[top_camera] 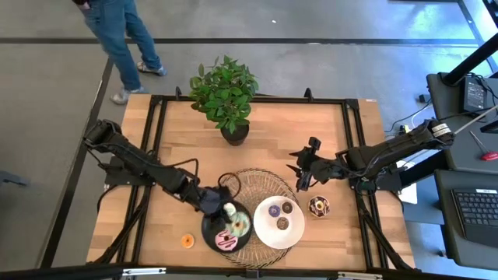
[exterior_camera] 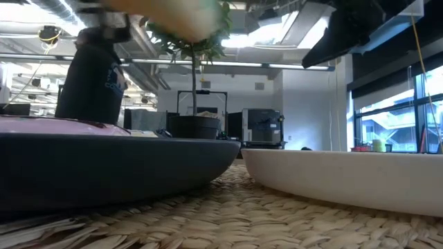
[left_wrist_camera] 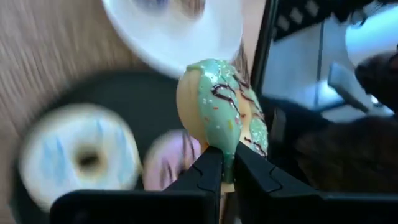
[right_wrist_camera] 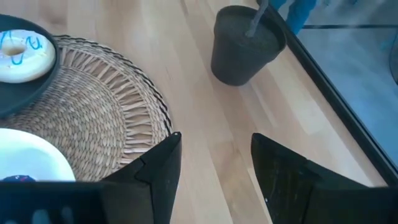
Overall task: Pick & Place donuts
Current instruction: Put the large green donut on the black plate
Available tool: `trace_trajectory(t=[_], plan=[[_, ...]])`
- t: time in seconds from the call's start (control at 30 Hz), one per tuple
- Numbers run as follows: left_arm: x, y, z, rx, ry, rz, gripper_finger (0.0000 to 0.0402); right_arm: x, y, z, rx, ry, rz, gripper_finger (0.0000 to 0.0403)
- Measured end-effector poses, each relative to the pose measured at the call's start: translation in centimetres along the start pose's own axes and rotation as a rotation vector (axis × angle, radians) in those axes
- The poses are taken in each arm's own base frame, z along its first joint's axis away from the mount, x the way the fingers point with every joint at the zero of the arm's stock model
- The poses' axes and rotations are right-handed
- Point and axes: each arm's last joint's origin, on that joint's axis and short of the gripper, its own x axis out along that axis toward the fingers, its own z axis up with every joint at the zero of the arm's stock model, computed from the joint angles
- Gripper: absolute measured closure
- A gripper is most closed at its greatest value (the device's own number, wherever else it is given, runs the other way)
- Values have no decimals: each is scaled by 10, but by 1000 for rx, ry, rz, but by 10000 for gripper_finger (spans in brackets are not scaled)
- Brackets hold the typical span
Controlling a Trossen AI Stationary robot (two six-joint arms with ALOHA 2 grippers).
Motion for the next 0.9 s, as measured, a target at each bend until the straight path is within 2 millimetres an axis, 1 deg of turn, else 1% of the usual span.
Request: trace_trajectory(t=[0.07, 0.17, 0.27, 0.47, 0.63, 0.77, 0.9], plan=[[0, -3, -9, -25, 49, -1, 377, 0, 0, 0, 1, -2, 0, 208], [0, -7, -14, -19, 5, 16, 377, 0, 0, 0, 1, -2, 0, 208], [4, -5, -12, -67, -68, 66, 377, 0, 0, 0, 2, -2, 0, 208], [20, 3, -14, -195, -36, 101, 377, 0, 0, 0, 19, -1, 1, 208], [33, 8, -7, -251, -64, 95, 377, 0, 0, 0, 18, 0, 0, 208], [37, 8, -2, -267, -63, 56, 377, 0, 0, -1, 15, 5, -1, 208], [37, 9, -2, -284, -52, 62, 377, 0, 0, -1, 11, 10, -2, 208]])
